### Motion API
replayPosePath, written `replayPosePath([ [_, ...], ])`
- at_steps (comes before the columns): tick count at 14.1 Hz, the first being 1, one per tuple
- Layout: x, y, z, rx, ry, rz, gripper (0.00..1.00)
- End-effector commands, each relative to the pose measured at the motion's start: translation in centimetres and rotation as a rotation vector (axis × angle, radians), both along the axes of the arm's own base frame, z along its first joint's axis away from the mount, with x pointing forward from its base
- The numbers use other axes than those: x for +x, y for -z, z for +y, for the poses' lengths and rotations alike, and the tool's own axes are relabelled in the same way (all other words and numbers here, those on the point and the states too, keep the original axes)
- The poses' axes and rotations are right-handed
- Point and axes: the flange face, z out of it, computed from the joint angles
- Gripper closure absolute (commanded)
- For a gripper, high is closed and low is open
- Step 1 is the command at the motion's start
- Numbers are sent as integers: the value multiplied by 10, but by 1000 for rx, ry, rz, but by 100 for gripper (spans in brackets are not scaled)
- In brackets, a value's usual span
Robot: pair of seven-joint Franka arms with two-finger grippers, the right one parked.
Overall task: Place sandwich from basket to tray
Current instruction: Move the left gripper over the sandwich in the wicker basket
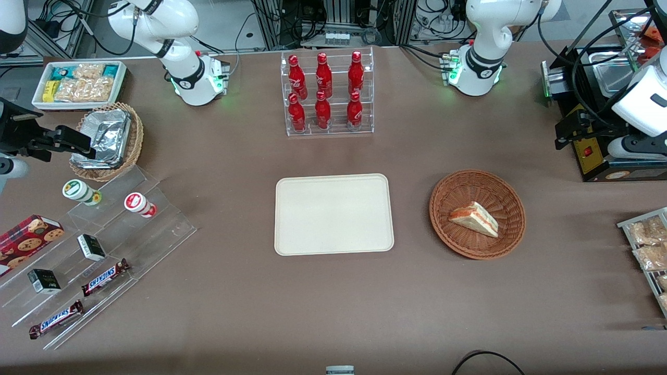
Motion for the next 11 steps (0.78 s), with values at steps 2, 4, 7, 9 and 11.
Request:
replayPosePath([
  [2, -5, 1, 0, 8, -28, 7, 0],
  [4, -2, 5, 0, 10, -30, 13, 0],
  [7, 9, 31, -3, 12, -28, 45, 0],
  [9, 11, 68, -3, 14, -51, 45, 0],
  [11, 10, 118, -5, 18, -167, 23, 0],
])
